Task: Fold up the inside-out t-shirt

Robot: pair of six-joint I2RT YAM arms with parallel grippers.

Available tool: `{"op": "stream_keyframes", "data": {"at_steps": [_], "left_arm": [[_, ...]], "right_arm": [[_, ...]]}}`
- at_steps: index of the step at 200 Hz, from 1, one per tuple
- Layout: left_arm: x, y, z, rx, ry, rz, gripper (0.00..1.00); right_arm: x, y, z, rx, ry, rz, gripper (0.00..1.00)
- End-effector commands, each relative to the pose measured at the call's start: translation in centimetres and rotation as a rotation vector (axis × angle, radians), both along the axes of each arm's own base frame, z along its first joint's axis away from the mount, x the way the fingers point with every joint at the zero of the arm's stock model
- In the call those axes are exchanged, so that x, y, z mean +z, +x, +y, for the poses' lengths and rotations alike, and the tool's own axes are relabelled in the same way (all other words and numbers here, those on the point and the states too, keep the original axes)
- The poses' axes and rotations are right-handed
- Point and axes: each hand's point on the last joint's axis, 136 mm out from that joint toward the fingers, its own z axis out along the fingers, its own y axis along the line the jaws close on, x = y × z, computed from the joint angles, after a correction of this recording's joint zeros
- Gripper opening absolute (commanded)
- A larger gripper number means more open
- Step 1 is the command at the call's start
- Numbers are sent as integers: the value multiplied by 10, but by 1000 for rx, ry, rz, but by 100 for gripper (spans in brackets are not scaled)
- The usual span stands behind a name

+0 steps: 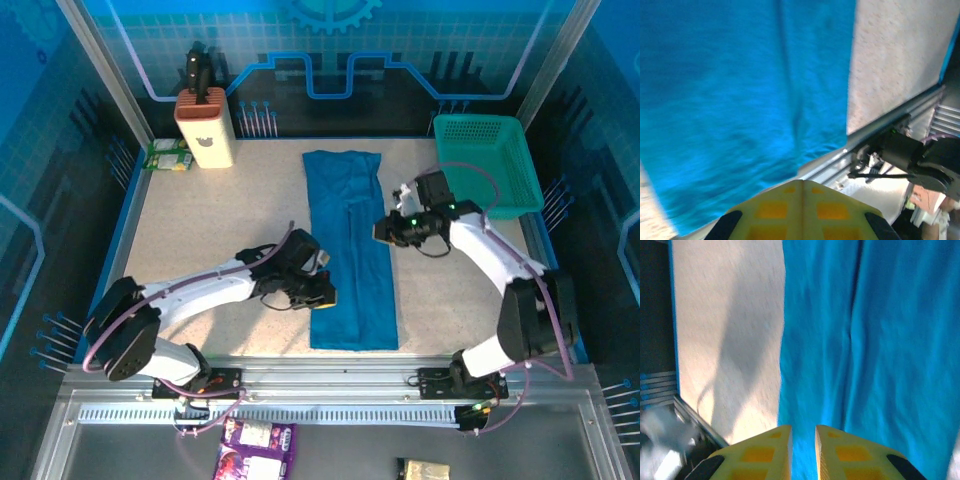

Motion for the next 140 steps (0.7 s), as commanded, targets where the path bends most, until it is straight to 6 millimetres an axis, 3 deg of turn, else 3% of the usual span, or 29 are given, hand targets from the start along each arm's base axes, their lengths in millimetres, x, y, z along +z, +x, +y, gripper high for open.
{"op": "stream_keyframes", "data": {"at_steps": [1,28,48,72,98,140], "left_arm": [[-26,-15,39,65,104,72,6],[-37,-28,54,102,101,100,8],[-43,-34,52,113,58,121,11],[-47,-38,50,111,45,131,12],[-53,-46,54,91,87,138,15],[-58,-56,49,72,88,149,18]], "right_arm": [[-34,-66,-25,-2,-109,173,22],[-63,-131,-38,-18,-182,277,23],[-77,-164,-40,-29,-210,319,23],[-88,-185,-34,-29,-258,343,27],[-105,-200,-47,-36,-426,349,32],[-131,-215,-44,-8,-461,389,35]]}}
